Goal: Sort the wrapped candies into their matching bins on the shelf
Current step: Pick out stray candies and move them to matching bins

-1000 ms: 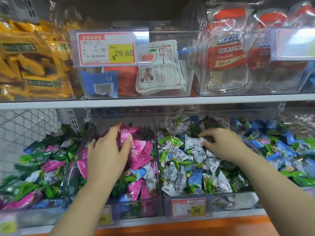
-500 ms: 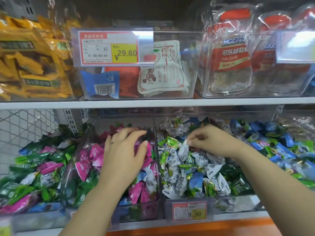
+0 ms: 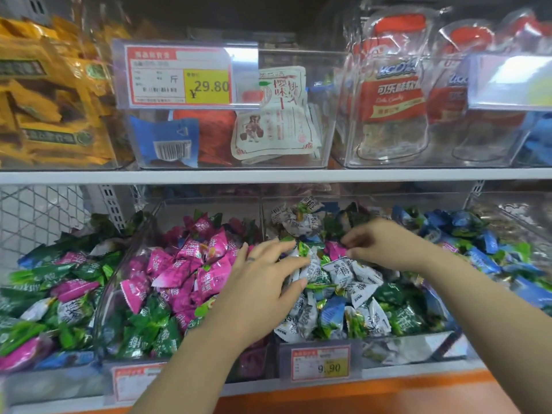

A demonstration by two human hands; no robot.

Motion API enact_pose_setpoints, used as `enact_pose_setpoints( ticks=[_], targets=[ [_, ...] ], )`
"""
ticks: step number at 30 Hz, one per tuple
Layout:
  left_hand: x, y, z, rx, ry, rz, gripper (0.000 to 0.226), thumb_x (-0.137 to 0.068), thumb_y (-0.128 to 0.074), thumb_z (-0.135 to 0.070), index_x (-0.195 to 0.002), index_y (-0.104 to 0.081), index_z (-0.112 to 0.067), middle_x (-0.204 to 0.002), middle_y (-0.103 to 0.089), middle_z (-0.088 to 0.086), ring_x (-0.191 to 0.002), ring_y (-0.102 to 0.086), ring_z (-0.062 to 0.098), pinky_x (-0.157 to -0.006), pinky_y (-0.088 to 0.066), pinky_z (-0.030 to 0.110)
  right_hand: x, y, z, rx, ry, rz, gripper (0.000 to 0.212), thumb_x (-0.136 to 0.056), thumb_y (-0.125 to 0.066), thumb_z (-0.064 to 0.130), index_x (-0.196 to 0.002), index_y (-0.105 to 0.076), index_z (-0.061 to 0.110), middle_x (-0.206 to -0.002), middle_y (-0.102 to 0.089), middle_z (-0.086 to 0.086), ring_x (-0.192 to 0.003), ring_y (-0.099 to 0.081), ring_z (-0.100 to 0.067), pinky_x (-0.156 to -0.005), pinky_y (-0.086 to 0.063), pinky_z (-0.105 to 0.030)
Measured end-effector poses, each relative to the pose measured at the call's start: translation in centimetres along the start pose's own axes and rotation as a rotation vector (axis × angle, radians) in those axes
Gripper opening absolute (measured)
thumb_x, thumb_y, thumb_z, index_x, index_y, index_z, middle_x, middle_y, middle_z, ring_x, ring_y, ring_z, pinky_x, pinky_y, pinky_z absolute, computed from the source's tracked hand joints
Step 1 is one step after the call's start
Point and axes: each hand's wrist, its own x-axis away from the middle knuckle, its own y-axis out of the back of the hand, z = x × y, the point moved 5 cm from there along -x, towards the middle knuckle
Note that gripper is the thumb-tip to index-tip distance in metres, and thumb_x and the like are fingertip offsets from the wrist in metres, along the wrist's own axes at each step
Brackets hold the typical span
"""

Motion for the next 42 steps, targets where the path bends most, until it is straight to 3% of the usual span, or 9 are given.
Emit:
enact_pose_setpoints(
  ticks=[9, 19, 22, 25, 28, 32, 34, 37, 42],
  targets=[
    [-0.2, -0.3, -0.1, 0.027, 0.000, -0.001, 0.038, -0.098, -0.039, -0.044, -0.135, -0.042, -0.046, -0.146, -0.030, -0.025, -0.138, -0.016, -0.002, -0.119, 0.001, 0.039, -2.9, -1.8, 0.3, 0.080, -0.078, 0.050, 0.048, -0.086, -0.064, 0.038, -0.127, -0.056, 0.015, -0.124, -0.059, -0.007, -0.106, -0.057, -0.022, -0.092, -0.049, -0.035],
    [-0.2, 1.2, -0.5, 0.133, -0.027, -0.175, 0.031, -0.096, -0.045, -0.036, -0.126, -0.054, -0.041, -0.122, -0.044, -0.029, -0.123, -0.037, -0.003, -0.120, -0.002, 0.034, 0.8, 2.1, 0.6, -0.459, -0.066, -0.343, 0.017, -0.083, -0.070, 0.018, -0.099, -0.070, 0.012, -0.087, -0.069, -0.002, -0.049, -0.053, 0.008, -0.045, -0.036, -0.003],
    [-0.3, 1.2, -1.4, 0.208, -0.064, -0.220, 0.045, -0.095, -0.049, -0.033, -0.136, -0.037, -0.047, -0.127, -0.034, -0.032, -0.125, -0.033, -0.004, -0.118, -0.016, 0.039, 2.8, 3.1, 1.5, -0.677, -0.044, -0.404, 0.015, -0.080, -0.073, 0.016, -0.095, -0.072, 0.013, -0.086, -0.071, -0.002, -0.056, -0.057, 0.009, -0.054, -0.040, -0.001],
    [-0.4, 1.3, -2.9, 0.318, -0.125, -0.242, 0.061, -0.093, -0.052, -0.037, -0.136, -0.015, -0.058, -0.134, -0.023, -0.036, -0.130, -0.024, -0.010, -0.111, -0.021, 0.019, 4.8, 2.8, 3.0, -0.823, 0.015, -0.296, 0.012, -0.079, -0.074, 0.017, -0.090, -0.072, 0.017, -0.083, -0.072, -0.004, -0.068, -0.062, -0.003, -0.066, -0.047, -0.011],
    [-0.6, 1.3, -4.4, 0.392, -0.183, -0.279, 0.051, -0.093, -0.053, -0.032, -0.135, -0.032, -0.051, -0.133, -0.036, -0.031, -0.121, -0.029, -0.022, -0.098, -0.021, -0.001, 6.5, 2.2, 3.9, -0.864, 0.073, -0.239, 0.012, -0.078, -0.074, 0.018, -0.089, -0.072, 0.016, -0.083, -0.072, -0.006, -0.073, -0.063, -0.012, -0.072, -0.050, -0.025],
    [-0.7, 0.6, -5.7, 0.392, -0.216, -0.263, 0.037, -0.095, -0.051, -0.032, -0.132, -0.051, -0.038, -0.124, -0.053, -0.024, -0.113, -0.046, -0.010, -0.097, -0.038, 0.012, 8.8, 2.5, 1.8, -0.889, 0.016, -0.324, 0.010, -0.080, -0.071, 0.020, -0.090, -0.071, 0.019, -0.082, -0.073, -0.006, -0.066, -0.066, -0.016, -0.065, -0.053, -0.024],
    [-0.8, 0.2, -5.8, 0.396, -0.197, -0.244, 0.037, -0.095, -0.049, -0.036, -0.132, -0.051, -0.037, -0.124, -0.052, -0.023, -0.115, -0.046, -0.007, -0.098, -0.039, 0.018, 9.9, 2.8, -0.7, -0.825, -0.066, -0.430, 0.008, -0.081, -0.071, 0.021, -0.089, -0.071, 0.022, -0.081, -0.073, -0.001, -0.077, -0.069, -0.022, -0.075, -0.056, -0.032],
    [-1.0, -0.2, -5.8, 0.402, -0.170, -0.229, 0.038, -0.094, -0.047, -0.041, -0.132, -0.049, -0.040, -0.126, -0.051, -0.023, -0.116, -0.044, -0.006, -0.097, -0.035, 0.013, 11.3, 3.5, -4.3, -0.534, -0.166, -0.546, 0.009, -0.084, -0.069, 0.017, -0.084, -0.069, 0.026, -0.077, -0.070, 0.010, -0.075, -0.066, -0.016, -0.071, -0.053, -0.024],
    [-1.2, -0.6, -5.7, 0.395, -0.171, -0.222, 0.042, -0.090, -0.044, -0.047, -0.130, -0.051, -0.038, -0.111, -0.044, -0.039, -0.104, -0.039, -0.026, -0.087, -0.027, -0.005, 11.9, 1.6, -7.3, -0.228, -0.201, -0.217, 0.036, -0.080, -0.073, 0.032, -0.114, -0.063, 0.031, -0.129, -0.055, 0.008, -0.116, -0.050, -0.010, -0.093, -0.039, -0.028]
  ],
)
